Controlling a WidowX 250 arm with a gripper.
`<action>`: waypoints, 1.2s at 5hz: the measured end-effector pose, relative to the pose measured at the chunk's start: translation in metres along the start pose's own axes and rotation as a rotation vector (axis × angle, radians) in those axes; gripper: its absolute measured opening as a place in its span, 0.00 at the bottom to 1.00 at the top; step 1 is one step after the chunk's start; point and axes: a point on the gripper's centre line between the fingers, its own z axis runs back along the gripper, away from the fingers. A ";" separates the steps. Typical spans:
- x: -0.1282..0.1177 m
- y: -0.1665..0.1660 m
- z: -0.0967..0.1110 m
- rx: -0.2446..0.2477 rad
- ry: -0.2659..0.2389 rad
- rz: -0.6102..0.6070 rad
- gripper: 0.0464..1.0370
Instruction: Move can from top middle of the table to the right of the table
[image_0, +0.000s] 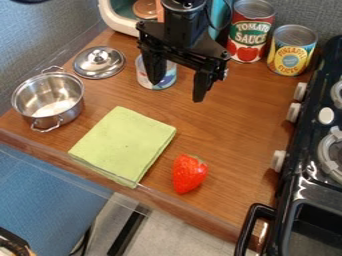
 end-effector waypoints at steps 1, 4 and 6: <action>-0.002 -0.002 -0.007 -0.005 0.030 -0.003 0.96; 0.076 -0.001 -0.055 -0.160 0.077 0.044 0.96; 0.101 0.027 -0.067 -0.074 0.031 0.085 0.96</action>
